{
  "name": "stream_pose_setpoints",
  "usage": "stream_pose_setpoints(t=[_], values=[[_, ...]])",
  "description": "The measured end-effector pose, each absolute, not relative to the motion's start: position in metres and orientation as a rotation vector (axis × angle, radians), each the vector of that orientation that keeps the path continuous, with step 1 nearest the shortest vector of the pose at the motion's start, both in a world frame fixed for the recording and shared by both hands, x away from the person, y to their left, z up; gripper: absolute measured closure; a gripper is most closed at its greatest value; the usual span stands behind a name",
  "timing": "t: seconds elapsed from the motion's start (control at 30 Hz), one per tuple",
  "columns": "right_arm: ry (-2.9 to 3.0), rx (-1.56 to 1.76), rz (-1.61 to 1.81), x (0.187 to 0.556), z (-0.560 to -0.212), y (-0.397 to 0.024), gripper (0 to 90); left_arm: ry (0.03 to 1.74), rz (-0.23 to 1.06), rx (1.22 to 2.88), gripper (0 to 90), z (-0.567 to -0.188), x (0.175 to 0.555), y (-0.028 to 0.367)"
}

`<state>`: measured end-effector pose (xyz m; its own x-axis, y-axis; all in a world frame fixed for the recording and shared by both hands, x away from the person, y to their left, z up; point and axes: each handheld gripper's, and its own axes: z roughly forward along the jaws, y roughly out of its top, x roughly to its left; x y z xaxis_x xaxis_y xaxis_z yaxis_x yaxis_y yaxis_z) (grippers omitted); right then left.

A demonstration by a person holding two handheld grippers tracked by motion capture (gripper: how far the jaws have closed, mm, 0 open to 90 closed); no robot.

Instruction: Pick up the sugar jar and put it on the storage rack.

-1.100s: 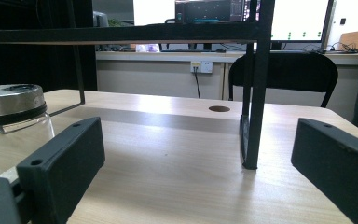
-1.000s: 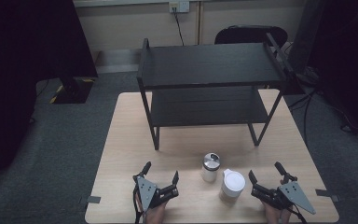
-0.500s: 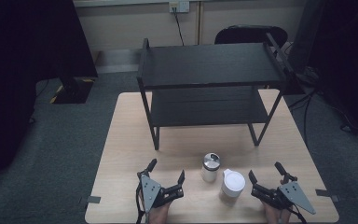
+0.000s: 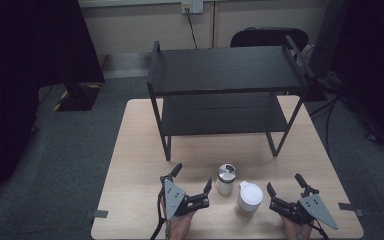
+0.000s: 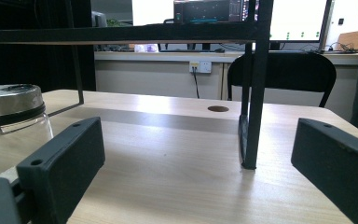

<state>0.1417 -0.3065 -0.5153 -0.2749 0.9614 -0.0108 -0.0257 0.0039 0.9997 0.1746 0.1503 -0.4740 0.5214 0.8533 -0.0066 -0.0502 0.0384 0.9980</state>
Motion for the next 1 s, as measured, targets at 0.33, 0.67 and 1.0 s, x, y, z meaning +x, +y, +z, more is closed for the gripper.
stream_pose_setpoints(t=[0.33,0.67,1.0], values=[[1.395,1.040,1.417,0.142,-0.515,-0.307,1.6,0.739,0.755,1.379,1.0,-0.471,0.182,0.138],[1.397,1.038,1.419,0.142,-0.515,-0.307,1.5,0.733,0.703,1.415,4.7,-0.472,0.195,0.128],[1.396,1.039,1.418,0.142,-0.515,-0.307,1.5,0.722,0.671,1.460,9.9,-0.475,0.207,0.112]])
